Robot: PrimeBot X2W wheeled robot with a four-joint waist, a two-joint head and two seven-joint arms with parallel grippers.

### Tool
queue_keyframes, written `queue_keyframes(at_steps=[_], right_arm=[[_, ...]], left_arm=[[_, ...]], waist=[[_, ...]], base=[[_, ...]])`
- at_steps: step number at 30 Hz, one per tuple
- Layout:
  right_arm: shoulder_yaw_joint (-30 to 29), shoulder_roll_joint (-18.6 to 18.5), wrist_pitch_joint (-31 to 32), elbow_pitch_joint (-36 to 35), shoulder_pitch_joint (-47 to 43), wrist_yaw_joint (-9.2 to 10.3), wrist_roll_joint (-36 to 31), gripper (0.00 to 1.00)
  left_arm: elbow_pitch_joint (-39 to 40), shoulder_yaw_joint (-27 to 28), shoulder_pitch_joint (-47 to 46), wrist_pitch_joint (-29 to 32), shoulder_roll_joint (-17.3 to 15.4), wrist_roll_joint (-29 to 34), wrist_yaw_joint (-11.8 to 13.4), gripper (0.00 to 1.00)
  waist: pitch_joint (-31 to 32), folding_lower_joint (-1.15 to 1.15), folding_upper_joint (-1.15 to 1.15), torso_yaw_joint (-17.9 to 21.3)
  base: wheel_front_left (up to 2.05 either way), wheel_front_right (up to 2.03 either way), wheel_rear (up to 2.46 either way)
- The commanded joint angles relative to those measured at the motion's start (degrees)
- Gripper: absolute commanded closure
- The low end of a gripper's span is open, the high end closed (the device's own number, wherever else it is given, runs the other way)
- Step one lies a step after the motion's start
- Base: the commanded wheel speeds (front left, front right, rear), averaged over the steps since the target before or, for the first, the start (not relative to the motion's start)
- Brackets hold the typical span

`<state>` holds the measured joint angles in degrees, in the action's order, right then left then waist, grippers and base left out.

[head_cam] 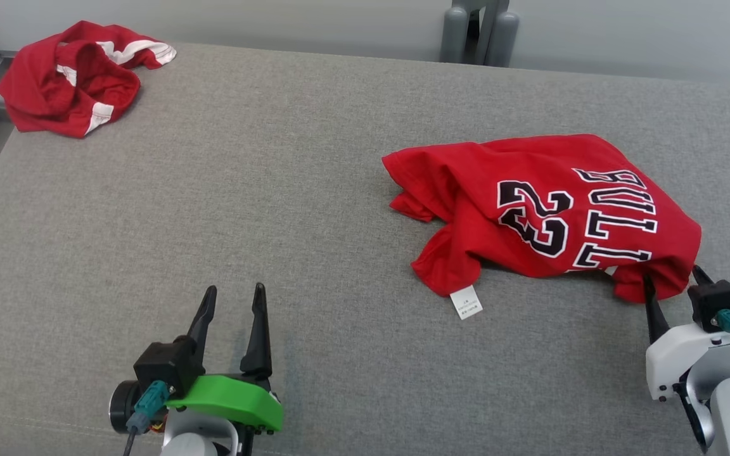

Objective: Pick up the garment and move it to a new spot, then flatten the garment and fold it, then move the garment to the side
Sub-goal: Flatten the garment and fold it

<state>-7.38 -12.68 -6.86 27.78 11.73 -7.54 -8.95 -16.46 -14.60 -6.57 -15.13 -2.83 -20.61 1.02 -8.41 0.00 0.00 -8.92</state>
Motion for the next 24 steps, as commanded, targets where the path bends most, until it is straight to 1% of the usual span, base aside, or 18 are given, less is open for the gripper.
queue_keyframes(at_steps=[1, 3, 8, 13, 17, 18, 20, 24], right_arm=[[-0.9, 1.0, -0.9, 0.2, -1.1, 0.10, 0.2, 0.00], [-2.5, 3.4, -2.0, 0.0, -1.7, 0.10, 1.8, 0.00], [-4.0, 6.6, -2.9, -4.7, -4.0, 0.10, 3.1, 0.00], [-3.5, 8.1, -3.6, -11.0, -5.8, 0.10, 4.7, 0.00], [-2.0, 9.1, -2.9, -16.4, -6.4, 0.09, 5.5, 0.00], [-1.7, 9.2, -2.7, -17.8, -6.4, 0.10, 5.7, 0.00], [-0.7, 9.4, -2.4, -20.2, -5.9, 0.09, 6.1, 0.00], [1.8, 9.7, -1.7, -22.9, -4.9, 0.10, 7.3, 0.00]], left_arm=[[-0.1, 0.2, 0.0, 0.0, -0.1, 0.3, -0.1, 0.00], [-0.3, 0.1, 0.5, 0.0, -0.1, 0.4, -0.1, 0.00], [-0.3, 0.3, 1.0, 0.0, -0.1, 1.0, -0.4, 0.00], [-1.0, -1.2, -0.1, 0.0, -0.1, 1.9, -1.2, 0.00], [-3.7, -5.0, -2.7, 0.0, -0.1, 1.7, -2.5, 0.00], [-4.9, -6.3, -3.6, 0.3, -0.1, 0.8, -2.8, 0.00], [-7.9, -8.9, -6.0, 1.0, -0.1, 1.6, -3.3, 0.00], [-13.9, -12.8, -11.1, 1.8, -0.2, 0.6, -3.9, 0.00]], waist=[[0.6, 0.00, 0.00, 0.5], [1.4, 0.00, 0.00, 1.0], [3.4, 0.00, 0.00, 2.4], [4.4, 0.00, 0.00, 4.2], [3.6, 0.00, 0.00, 6.5], [3.1, 0.00, 0.00, 7.2], [2.1, 0.00, 0.00, 8.7], [-0.2, 0.00, 0.00, 12.3]], base=[[0.00, 0.00, 0.00], [0.00, 0.00, 0.00], [0.00, 0.00, 0.00], [0.00, 0.00, 0.00], [0.00, 0.00, 0.00], [0.00, 0.00, 0.00], [0.00, 0.00, 0.00], [0.00, 0.00, 0.00]])
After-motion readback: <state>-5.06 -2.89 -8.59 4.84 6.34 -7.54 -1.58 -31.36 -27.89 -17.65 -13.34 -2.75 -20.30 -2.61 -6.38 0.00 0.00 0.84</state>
